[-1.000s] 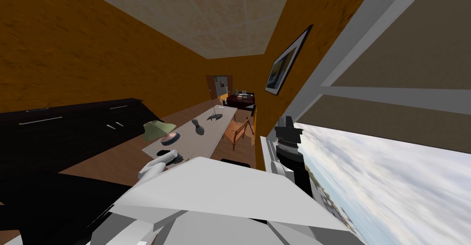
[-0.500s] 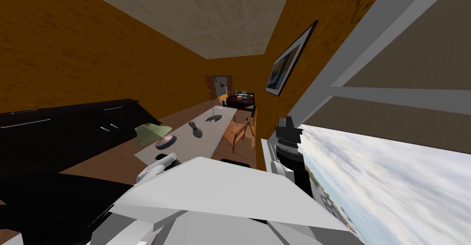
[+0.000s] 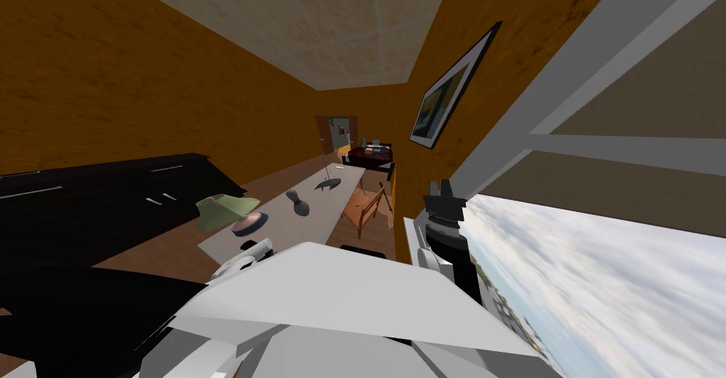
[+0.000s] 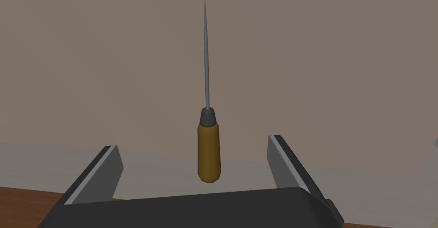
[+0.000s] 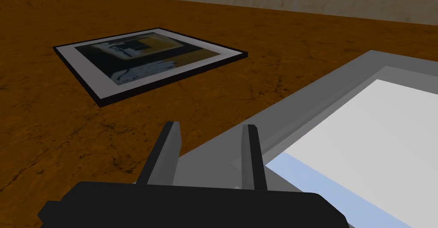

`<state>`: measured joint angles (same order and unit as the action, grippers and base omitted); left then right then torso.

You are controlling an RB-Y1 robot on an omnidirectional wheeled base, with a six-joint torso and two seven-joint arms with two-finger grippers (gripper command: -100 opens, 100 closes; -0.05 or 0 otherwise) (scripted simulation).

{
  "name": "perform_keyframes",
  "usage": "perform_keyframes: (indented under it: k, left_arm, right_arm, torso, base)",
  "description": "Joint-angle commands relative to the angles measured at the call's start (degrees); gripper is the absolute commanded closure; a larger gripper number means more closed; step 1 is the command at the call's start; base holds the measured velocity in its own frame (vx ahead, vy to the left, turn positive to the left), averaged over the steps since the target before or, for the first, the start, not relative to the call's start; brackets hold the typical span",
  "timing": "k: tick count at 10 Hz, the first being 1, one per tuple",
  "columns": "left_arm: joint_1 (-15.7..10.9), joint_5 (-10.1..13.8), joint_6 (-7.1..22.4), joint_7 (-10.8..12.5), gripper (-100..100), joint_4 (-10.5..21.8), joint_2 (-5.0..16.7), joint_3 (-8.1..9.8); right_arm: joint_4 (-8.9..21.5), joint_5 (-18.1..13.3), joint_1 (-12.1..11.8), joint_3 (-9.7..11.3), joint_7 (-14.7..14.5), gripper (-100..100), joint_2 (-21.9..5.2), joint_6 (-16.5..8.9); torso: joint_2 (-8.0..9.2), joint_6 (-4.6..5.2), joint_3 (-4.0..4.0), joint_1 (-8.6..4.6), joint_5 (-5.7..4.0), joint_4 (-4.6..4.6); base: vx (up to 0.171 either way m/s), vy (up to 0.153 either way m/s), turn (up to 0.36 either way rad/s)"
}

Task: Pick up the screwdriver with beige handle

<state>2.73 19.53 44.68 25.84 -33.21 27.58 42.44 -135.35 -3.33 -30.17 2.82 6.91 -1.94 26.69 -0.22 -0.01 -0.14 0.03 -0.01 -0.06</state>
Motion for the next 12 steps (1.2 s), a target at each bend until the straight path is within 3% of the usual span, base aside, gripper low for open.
perform_keyframes:
  k: [1,4,5,6,11,12]
  left_arm:
    - [-0.9,0.1,-0.1,-0.3,-100,2.4,0.7,0.19]
    - [-1.1,-0.1,0.4,0.0,-100,2.8,0.6,0.33]
    - [-1.1,-0.1,0.4,0.0,0,3.0,0.7,0.33]
    - [0.0,0.5,-0.1,-1.7,-100,2.4,-0.2,1.2]
    - [5.7,3.3,-2.5,-10.3,-100,-0.7,-4.2,5.53]
    - [5.7,3.3,-2.5,-10.5,-100,-0.7,-4.2,5.53]
  right_arm:
    - [0.0,0.0,0.0,0.0,0.0,0,0.0,0.0]
    - [0.0,0.0,0.0,0.0,0.0,0,0.0,0.0]
    - [0.0,0.0,0.0,0.0,0.0,0,0.0,0.0]
    - [0.0,0.0,0.0,0.0,0.0,0,0.0,0.0]
    - [0.0,0.0,0.0,0.0,0.0,0,0.0,0.0]
    - [0.0,0.0,0.0,0.0,0.0,0,0.0,0.0]
  torso:
    - [0.0,0.0,0.0,0.0,0.0,0.0]
    - [0.18,0.0,0.1,-0.02,-0.01,0.04]
    - [0.23,0.0,0.13,-0.03,-0.01,0.05]
    - [0.26,0.0,0.15,-0.03,-0.01,0.06]
    - [-0.25,0.0,-0.15,0.14,0.03,-0.06]
    - [-0.21,-0.01,-0.12,0.11,0.02,-0.05]
  base:
    - [0.045,0.014,0.0]
    - [0.018,0.003,-0.002]
    - [0.0,0.0,0.0]
    - [0.05,0.017,0.036]
    - [0.133,0.038,0.067]
    - [0.094,0.019,0.02]
